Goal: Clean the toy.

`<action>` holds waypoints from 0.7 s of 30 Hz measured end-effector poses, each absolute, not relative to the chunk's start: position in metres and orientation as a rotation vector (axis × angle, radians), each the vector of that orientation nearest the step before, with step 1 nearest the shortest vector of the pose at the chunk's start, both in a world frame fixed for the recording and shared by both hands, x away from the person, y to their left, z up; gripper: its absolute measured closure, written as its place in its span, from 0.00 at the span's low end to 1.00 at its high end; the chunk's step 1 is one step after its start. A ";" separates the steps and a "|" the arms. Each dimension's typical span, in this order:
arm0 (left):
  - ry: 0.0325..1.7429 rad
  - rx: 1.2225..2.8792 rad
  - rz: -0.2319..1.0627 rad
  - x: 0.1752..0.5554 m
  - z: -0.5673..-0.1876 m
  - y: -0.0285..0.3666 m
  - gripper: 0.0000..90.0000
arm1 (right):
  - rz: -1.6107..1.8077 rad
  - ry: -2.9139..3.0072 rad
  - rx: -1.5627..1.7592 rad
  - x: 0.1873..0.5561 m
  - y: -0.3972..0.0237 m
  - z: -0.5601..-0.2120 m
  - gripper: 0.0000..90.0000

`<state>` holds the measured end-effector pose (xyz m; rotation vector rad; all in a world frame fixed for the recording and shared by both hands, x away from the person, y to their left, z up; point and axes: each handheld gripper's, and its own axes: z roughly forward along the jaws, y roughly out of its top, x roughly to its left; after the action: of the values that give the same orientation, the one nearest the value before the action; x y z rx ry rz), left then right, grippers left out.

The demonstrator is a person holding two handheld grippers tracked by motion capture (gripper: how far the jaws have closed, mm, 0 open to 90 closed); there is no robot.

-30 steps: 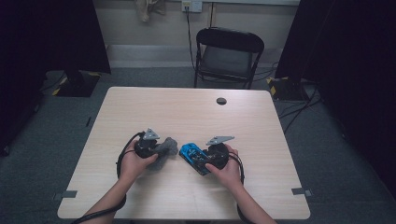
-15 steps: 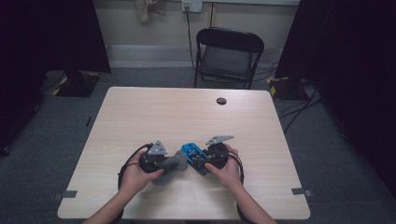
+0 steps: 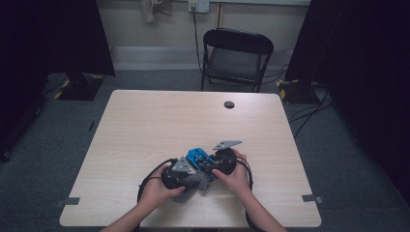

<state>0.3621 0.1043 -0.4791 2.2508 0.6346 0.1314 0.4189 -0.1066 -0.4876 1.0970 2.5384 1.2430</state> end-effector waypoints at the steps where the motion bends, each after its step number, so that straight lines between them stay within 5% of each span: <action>1: 0.635 2.251 0.131 0.362 -0.479 0.104 0.75 | 1.242 2.538 1.096 0.419 -0.107 -0.488 0.37; 21: 0.800 2.205 0.200 0.393 -0.479 0.135 0.75 | 1.244 2.538 1.092 0.419 -0.107 -0.488 0.37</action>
<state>0.3925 0.1353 -0.4791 2.2049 0.8000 0.2002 0.4187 -0.1070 -0.4878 1.0922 2.5385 1.2442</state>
